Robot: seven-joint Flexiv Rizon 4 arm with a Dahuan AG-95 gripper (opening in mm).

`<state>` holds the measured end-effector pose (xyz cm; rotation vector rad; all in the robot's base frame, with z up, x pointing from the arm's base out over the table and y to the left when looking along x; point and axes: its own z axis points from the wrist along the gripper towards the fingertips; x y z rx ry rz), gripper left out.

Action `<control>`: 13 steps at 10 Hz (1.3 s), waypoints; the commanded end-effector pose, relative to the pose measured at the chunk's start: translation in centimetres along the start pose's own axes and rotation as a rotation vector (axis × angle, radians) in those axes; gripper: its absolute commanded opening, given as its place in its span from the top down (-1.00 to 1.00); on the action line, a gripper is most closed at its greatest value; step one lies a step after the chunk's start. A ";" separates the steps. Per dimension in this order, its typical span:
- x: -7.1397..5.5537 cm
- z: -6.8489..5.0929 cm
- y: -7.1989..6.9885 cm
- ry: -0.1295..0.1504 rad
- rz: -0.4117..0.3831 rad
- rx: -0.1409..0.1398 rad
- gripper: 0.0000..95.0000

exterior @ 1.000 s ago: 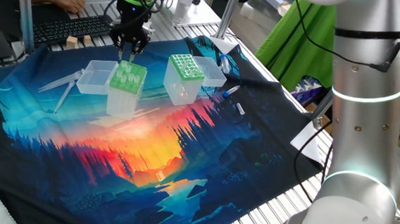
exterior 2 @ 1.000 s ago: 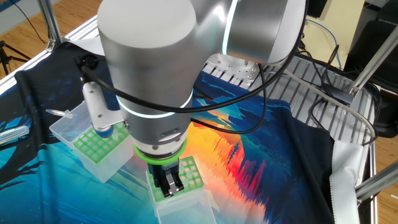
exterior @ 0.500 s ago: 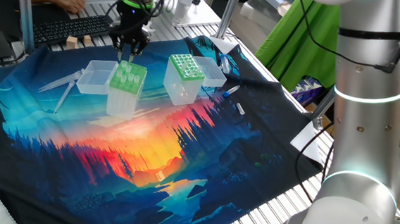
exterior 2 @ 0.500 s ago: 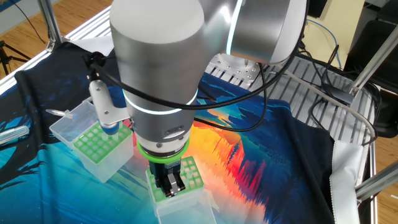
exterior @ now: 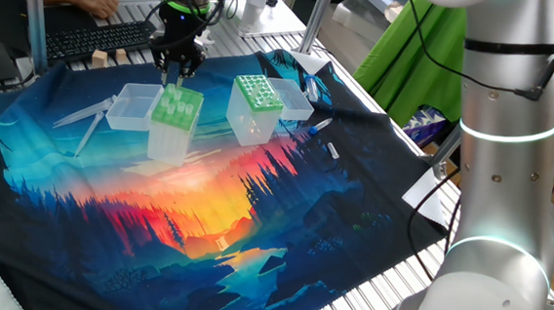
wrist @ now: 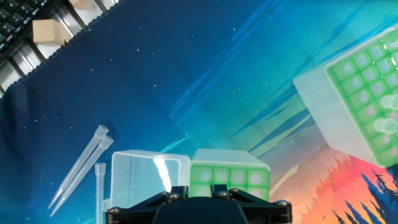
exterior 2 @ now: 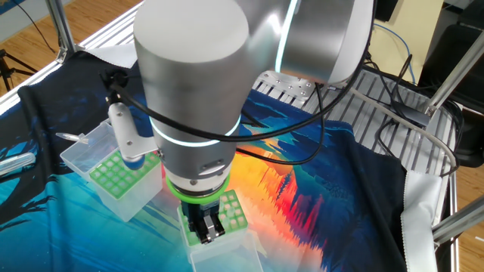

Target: Transfer all large pipette tips from one holder to another

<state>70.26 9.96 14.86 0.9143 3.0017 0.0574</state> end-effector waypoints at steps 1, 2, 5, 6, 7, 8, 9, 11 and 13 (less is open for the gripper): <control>0.2 0.2 -0.2 -0.008 0.000 -0.004 0.60; 0.1 0.4 -0.2 -0.011 0.000 -0.006 0.60; 0.1 0.9 -0.5 -0.023 -0.010 -0.003 0.60; 0.1 0.9 -0.5 -0.025 -0.016 0.001 0.60; 0.1 0.9 -0.5 -0.027 -0.022 0.004 0.60; 0.1 0.9 -0.5 -0.028 -0.023 0.005 0.60; 0.1 0.9 -0.5 -0.028 -0.025 0.005 1.00; 0.1 0.8 -0.5 -0.030 -0.030 0.008 1.00; 0.1 0.7 -0.6 -0.034 -0.032 0.011 1.00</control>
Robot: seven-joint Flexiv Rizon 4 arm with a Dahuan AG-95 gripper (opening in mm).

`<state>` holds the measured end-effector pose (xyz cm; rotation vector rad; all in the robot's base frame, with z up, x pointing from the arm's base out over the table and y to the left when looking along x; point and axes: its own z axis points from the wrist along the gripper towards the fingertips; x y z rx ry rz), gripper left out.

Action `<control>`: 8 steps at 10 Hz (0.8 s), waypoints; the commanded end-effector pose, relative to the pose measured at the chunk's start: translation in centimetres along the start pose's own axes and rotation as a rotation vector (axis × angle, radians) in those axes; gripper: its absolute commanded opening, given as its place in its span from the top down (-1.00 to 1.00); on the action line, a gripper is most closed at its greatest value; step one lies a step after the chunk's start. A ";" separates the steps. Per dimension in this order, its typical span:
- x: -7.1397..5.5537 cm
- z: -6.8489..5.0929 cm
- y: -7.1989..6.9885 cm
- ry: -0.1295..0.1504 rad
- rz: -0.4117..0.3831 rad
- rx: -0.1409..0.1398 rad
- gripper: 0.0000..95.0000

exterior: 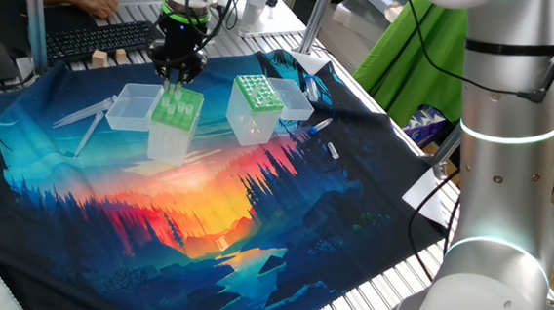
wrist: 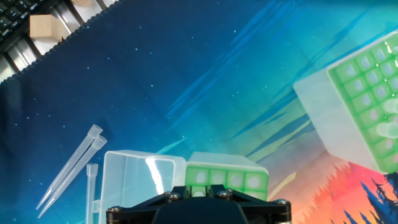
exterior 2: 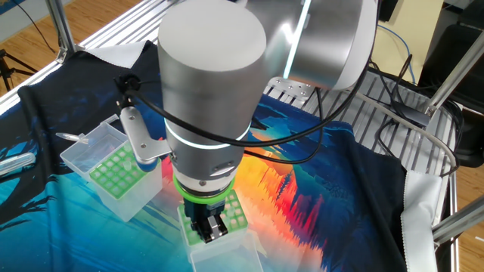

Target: Transfer all large pipette tips from one holder to another

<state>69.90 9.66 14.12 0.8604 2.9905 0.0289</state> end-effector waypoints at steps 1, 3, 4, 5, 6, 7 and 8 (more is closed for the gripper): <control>0.0 -0.3 -0.2 -0.003 0.000 -0.001 1.00; 0.1 -1.0 -0.5 -0.008 -0.006 0.000 1.00; 0.0 -1.5 -0.7 -0.007 -0.009 -0.001 1.00; 0.0 -2.0 -0.9 -0.010 -0.010 -0.004 1.00; 0.0 -2.4 -1.0 -0.012 -0.012 -0.004 1.00; -0.2 -3.3 -1.2 -0.010 -0.017 -0.006 1.00; -0.3 -3.9 -1.2 -0.006 -0.018 -0.009 1.00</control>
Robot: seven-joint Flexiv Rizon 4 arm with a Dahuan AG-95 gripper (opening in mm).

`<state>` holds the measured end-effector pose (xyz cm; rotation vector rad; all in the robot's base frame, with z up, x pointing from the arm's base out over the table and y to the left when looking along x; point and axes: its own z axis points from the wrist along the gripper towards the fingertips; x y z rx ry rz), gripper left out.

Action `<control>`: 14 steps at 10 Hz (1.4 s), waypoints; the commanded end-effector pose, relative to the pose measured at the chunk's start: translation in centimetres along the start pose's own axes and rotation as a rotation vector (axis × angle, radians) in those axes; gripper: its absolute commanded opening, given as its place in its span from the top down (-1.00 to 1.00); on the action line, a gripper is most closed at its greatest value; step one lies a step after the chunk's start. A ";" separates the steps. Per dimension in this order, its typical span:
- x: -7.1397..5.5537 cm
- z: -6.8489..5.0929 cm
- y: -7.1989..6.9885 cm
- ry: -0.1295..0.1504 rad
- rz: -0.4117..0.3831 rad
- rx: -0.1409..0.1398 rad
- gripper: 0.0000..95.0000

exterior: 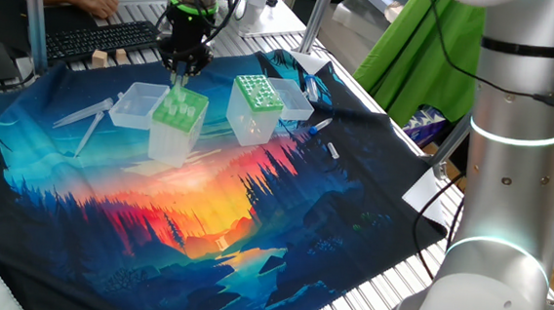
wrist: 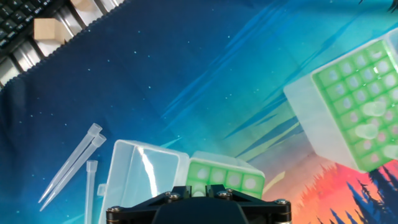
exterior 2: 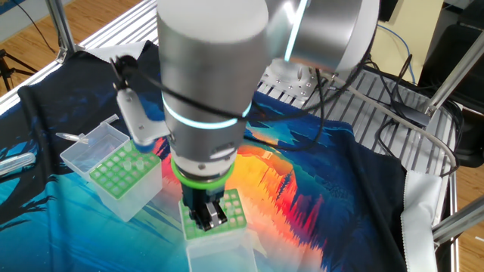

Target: Transfer all large pipette tips from one holder to another

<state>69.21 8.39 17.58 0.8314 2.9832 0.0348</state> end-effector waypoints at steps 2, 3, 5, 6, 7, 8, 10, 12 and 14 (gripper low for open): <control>-0.2 -1.9 0.2 0.011 -0.004 0.002 1.00; -0.2 -2.5 0.3 0.015 -0.007 0.003 1.00; -0.3 -3.8 0.3 0.023 -0.012 0.004 1.00; -0.4 -4.1 0.3 0.024 -0.016 0.005 1.00; -0.6 -4.6 0.1 0.030 -0.024 0.006 1.00; -0.8 -4.9 0.0 0.031 -0.028 0.006 1.00; -1.1 -5.5 -0.2 0.034 -0.040 0.006 1.00; -1.5 -6.2 -0.5 0.050 -0.040 -0.011 1.00; -1.6 -6.7 -0.5 0.055 -0.040 -0.015 1.00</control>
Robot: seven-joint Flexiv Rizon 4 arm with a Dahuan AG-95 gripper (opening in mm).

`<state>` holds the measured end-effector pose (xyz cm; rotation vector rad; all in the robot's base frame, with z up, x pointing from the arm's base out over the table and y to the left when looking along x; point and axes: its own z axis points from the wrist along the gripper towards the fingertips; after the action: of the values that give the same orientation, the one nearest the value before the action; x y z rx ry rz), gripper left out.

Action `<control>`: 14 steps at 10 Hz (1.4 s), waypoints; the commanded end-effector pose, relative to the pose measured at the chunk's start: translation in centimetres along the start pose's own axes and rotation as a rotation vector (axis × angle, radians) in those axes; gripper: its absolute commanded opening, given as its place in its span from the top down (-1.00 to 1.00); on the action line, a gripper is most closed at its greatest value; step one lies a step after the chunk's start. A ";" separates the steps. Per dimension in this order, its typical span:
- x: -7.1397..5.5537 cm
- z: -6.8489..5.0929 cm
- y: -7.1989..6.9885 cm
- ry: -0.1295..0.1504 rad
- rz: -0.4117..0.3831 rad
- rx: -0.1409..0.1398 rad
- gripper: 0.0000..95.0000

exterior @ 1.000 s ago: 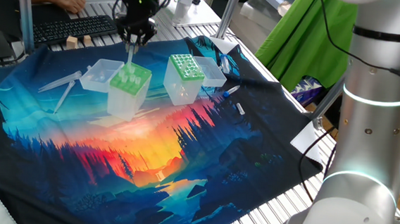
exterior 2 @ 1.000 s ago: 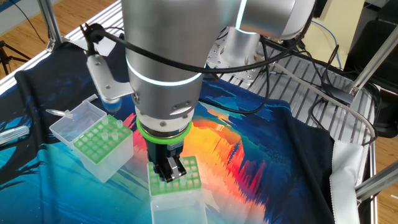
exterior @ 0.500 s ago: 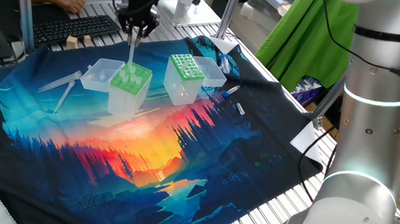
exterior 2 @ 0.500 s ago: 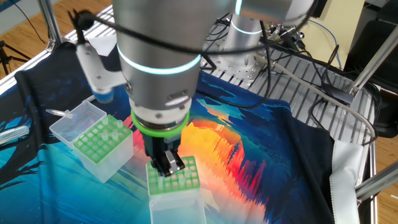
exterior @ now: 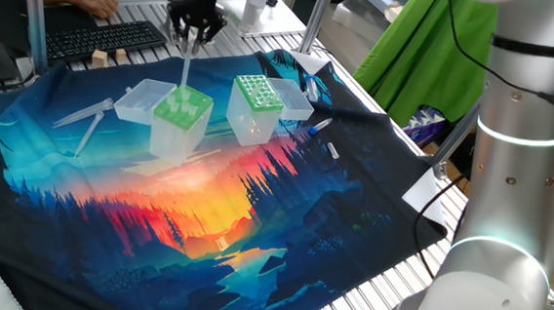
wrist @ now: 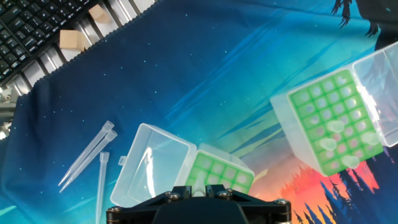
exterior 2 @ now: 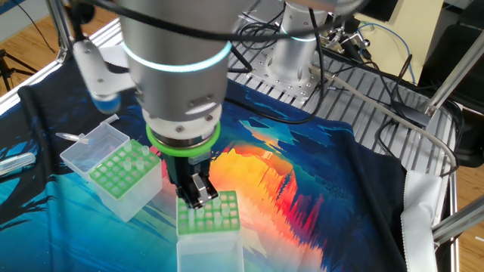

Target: Transfer all large pipette tips from one holder to another

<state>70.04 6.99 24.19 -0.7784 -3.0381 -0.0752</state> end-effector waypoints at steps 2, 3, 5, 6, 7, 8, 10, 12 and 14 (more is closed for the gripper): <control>-0.2 -0.8 -0.3 0.006 -0.014 0.000 1.00; -0.3 -1.0 -0.5 0.005 -0.020 0.001 1.00; -0.6 -1.7 -1.0 0.009 -0.038 0.003 1.00; -1.0 -2.2 -1.3 0.023 -0.043 -0.002 1.00; -1.1 -2.3 -1.4 0.024 -0.047 -0.002 1.00; -1.5 -2.7 -1.6 0.030 -0.058 0.002 1.00; -1.7 -3.0 -1.9 0.046 -0.068 0.001 1.00; -2.0 -3.6 -2.5 0.055 -0.089 0.006 1.00; -2.4 -4.0 -2.8 0.047 -0.115 0.021 1.00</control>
<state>70.70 3.06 28.14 -0.6016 -3.0254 -0.0763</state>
